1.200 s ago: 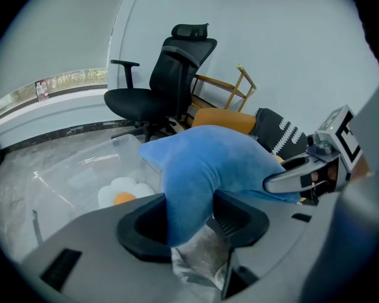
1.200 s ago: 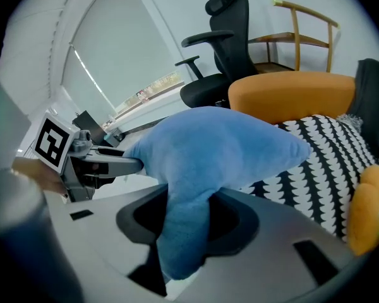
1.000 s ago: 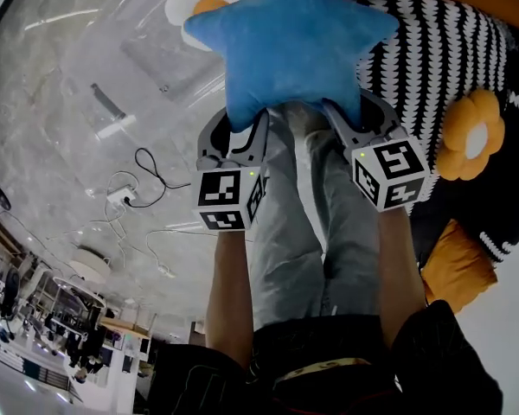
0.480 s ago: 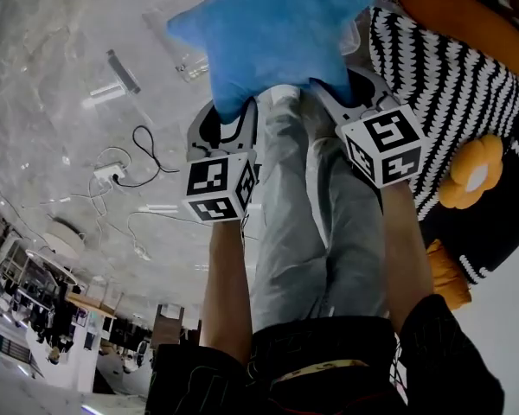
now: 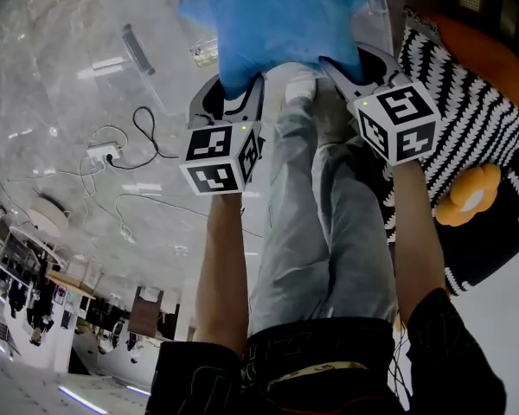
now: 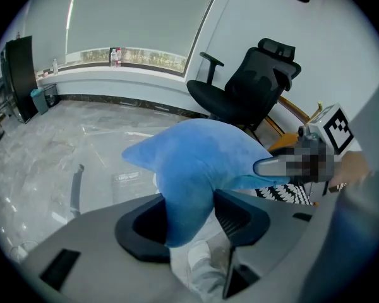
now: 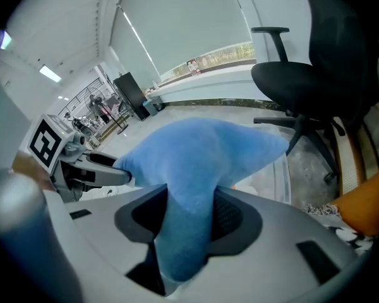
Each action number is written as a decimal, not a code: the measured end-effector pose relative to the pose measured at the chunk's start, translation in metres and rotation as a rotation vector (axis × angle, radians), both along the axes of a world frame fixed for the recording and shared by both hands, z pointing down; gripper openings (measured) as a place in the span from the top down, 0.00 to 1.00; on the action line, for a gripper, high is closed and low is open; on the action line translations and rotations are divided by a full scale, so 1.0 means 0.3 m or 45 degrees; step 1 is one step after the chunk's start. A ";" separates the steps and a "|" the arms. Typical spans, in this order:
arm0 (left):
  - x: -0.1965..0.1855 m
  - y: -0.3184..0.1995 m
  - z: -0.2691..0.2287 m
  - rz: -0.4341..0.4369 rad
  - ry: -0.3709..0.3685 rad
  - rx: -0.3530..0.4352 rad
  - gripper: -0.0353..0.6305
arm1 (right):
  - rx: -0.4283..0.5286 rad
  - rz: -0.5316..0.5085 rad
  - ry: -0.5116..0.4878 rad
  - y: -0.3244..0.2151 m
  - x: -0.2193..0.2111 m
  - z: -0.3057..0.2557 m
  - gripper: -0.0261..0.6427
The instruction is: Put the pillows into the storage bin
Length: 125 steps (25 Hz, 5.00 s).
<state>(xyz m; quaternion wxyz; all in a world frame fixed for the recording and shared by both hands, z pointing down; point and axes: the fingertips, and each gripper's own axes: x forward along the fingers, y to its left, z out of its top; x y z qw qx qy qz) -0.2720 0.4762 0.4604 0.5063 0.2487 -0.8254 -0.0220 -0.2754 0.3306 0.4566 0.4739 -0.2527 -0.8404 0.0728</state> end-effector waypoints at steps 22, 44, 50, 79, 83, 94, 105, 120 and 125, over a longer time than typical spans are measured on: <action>-0.125 -0.068 0.012 0.095 -0.038 -0.050 0.72 | 0.032 0.220 -0.098 -0.167 -0.024 0.012 0.92; -0.034 -0.599 -0.140 0.605 -0.063 0.213 0.95 | -0.143 0.681 -0.226 -0.473 0.173 -0.132 0.96; 0.065 -0.775 -0.187 0.735 -0.102 0.210 0.95 | -0.131 0.857 -0.253 -0.604 0.316 -0.178 0.96; 0.791 -1.527 -0.161 1.311 -0.033 0.253 0.95 | -0.009 1.576 -0.228 -1.219 1.180 -0.147 0.96; 0.917 -1.593 -0.156 1.361 -0.027 0.244 0.95 | -0.006 1.648 -0.221 -1.271 1.322 -0.140 0.96; 1.213 -1.777 -0.107 1.472 -0.013 0.230 0.95 | 0.033 1.825 -0.211 -1.424 1.670 -0.080 0.96; 1.358 -1.954 -0.082 1.481 0.015 0.152 0.93 | 0.088 1.929 -0.151 -1.614 1.898 -0.064 0.96; 1.403 -2.013 0.020 1.335 0.103 -0.025 0.42 | 0.140 1.999 0.059 -1.732 2.095 0.040 0.61; 1.440 -2.016 0.055 1.285 0.161 -0.070 0.37 | 0.111 2.062 0.131 -1.754 2.158 0.080 0.49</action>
